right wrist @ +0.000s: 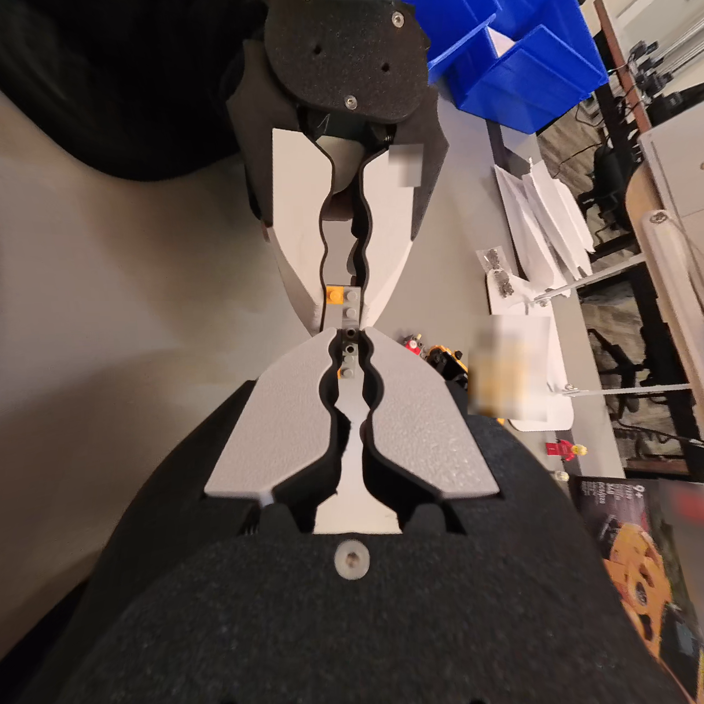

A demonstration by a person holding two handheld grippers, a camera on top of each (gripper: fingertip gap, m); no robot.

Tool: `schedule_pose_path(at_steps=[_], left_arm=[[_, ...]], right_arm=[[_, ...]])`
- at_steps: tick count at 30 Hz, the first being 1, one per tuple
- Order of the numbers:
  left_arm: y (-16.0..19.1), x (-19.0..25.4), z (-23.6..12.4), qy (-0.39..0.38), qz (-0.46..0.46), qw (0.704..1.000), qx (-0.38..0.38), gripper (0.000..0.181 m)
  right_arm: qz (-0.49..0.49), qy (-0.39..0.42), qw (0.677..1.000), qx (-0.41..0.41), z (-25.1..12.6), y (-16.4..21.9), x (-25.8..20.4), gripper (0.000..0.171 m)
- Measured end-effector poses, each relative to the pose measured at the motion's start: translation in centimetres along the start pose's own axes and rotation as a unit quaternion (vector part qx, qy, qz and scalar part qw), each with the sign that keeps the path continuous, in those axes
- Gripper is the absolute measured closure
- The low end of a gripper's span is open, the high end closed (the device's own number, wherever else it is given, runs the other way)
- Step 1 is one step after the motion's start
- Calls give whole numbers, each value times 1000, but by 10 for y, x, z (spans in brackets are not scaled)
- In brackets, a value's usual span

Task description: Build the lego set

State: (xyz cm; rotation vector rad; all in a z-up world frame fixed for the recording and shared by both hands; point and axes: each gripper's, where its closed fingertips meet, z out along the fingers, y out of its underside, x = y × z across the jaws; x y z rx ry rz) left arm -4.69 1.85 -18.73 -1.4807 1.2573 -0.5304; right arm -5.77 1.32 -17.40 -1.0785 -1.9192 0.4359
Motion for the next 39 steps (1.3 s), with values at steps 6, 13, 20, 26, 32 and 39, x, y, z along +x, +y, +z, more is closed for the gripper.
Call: schedule_pose_path(at_steps=[6, 13, 20, 26, 32, 39], left_arm=[[-8, -5, -3, -27, 16, 999, 19, 164], [-15, -8, -6, -37, 19, 998, 40, 165], [-46, -9, -27, -16, -17, 989, 148, 164], [-59, -3, -35, 10, -35, 980, 194, 165], [-57, 1, -31, 16, -26, 982, 186, 165], [-55, 3, -29, 11, -10, 986, 169, 165]], right_arm=[[-2, 30, 1000, 2, -4, -6, 6, 164], [10, 41, 999, 14, -8, -13, 10, 164], [45, 37, 995, 82, -29, -34, 18, 148], [65, 42, 986, 146, -44, -44, 18, 146], [68, 26, 987, 144, -37, -55, 14, 152], [42, 38, 992, 111, -26, -56, 12, 162]])
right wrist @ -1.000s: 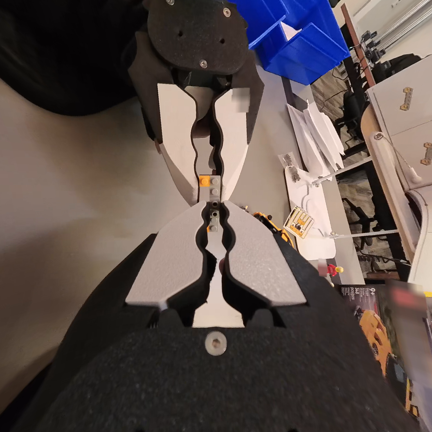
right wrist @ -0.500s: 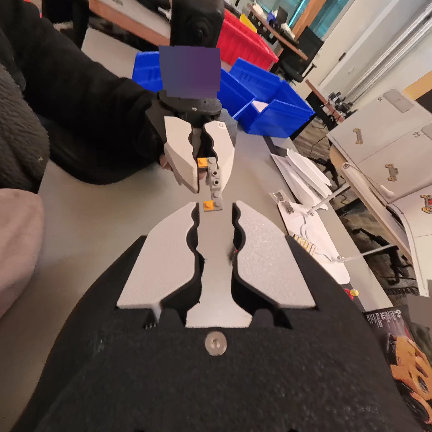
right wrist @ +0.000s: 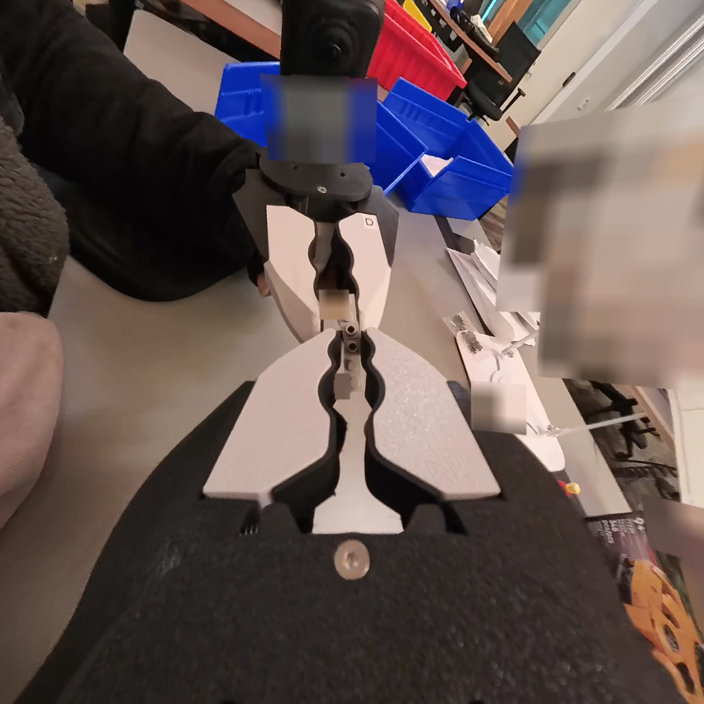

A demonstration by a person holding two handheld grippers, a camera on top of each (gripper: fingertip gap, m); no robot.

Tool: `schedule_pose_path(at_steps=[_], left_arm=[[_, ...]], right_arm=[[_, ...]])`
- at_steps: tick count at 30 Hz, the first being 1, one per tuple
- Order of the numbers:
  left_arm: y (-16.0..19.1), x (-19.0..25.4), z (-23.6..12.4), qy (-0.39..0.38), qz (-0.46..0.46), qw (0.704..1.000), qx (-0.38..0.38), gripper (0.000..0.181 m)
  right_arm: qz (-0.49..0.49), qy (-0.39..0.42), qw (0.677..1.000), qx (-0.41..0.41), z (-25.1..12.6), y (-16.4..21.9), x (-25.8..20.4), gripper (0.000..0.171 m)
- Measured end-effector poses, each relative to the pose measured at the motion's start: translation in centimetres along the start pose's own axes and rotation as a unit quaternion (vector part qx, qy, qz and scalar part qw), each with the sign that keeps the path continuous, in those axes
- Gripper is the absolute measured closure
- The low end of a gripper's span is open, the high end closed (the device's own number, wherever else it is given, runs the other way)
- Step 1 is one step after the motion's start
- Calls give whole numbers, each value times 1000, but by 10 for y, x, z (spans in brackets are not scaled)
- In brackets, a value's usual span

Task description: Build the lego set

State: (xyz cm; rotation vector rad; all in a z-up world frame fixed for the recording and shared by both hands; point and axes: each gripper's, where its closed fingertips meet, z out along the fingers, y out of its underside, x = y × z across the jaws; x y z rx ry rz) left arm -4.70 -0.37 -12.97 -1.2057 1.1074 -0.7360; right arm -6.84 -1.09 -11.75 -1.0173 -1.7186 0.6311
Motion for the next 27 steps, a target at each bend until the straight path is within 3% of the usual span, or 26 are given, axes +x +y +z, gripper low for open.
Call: schedule_pose_path(at_steps=[14, 27], left_arm=[[4, -5, 1, -25, 6, 999, -19, 164], [32, -8, 7, 13, -206, 976, -75, 167]], right_arm=[[-40, 32, 998, -21, 2, 6, 1, 163], [-207, 90, 969, -104, 6, 44, 4, 163]])
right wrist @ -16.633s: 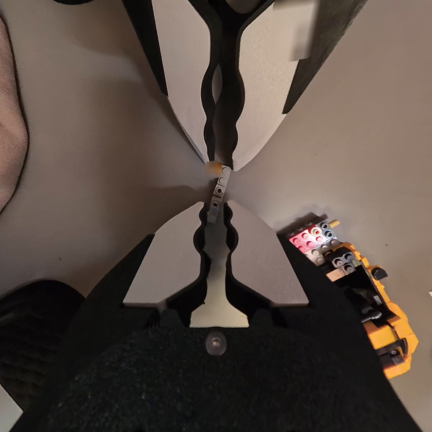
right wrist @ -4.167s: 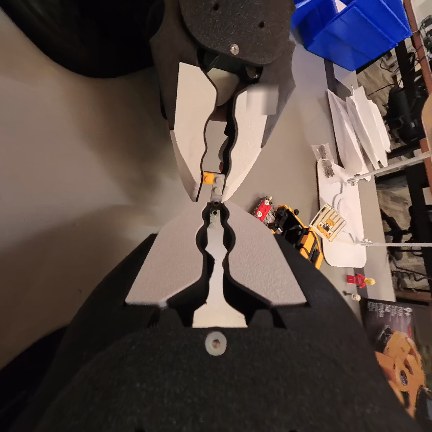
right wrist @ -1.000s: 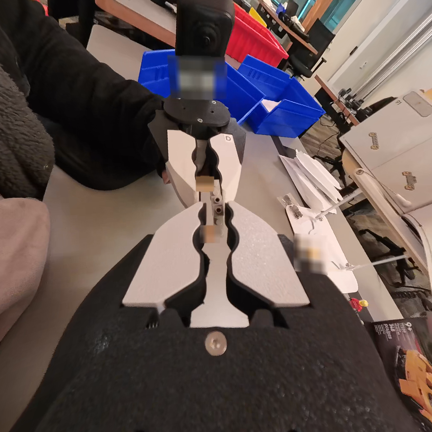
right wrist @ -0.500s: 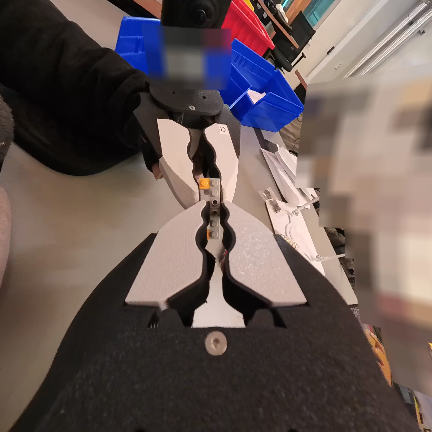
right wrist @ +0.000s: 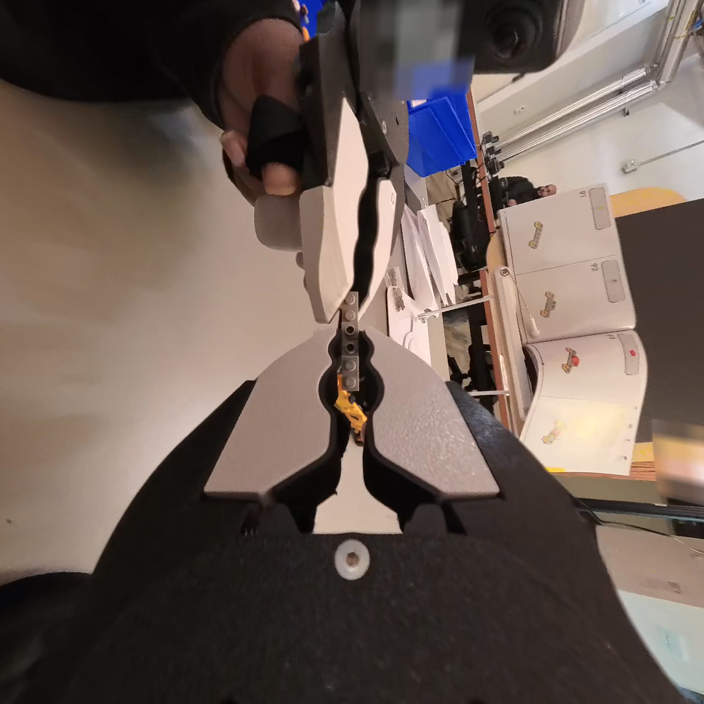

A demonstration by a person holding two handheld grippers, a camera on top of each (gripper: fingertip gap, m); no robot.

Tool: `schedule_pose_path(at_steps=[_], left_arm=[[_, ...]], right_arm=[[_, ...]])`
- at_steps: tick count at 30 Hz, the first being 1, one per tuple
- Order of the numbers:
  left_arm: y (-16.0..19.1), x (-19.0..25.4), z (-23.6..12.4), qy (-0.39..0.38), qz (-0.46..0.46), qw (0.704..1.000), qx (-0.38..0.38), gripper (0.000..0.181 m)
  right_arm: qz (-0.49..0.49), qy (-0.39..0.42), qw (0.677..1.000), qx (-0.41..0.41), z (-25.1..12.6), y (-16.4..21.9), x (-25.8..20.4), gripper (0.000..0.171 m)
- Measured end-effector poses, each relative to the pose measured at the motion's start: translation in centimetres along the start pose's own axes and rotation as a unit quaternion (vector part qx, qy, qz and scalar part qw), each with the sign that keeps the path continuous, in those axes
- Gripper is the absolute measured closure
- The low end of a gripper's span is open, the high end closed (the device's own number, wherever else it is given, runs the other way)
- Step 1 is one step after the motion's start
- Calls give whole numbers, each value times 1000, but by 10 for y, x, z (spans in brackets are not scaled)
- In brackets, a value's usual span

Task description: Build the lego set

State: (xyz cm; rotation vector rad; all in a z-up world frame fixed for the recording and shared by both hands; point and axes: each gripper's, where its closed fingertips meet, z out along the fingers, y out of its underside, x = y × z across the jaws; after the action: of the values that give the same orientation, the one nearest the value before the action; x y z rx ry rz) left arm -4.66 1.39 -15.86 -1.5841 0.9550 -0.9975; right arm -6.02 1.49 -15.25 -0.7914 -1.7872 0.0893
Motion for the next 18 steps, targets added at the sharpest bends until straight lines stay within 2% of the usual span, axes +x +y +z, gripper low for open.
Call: schedule_pose_path(at_steps=[7, 18], left_arm=[[0, -5, -4, 9, -49, 999, 4, 169], [-1, 1, -6, 45, -86, 995, 12, 173]], right_arm=[[-23, 10, 1000, 3, 6, 0, 2, 163], [24, -19, 999, 45, -2, -4, -3, 162]])
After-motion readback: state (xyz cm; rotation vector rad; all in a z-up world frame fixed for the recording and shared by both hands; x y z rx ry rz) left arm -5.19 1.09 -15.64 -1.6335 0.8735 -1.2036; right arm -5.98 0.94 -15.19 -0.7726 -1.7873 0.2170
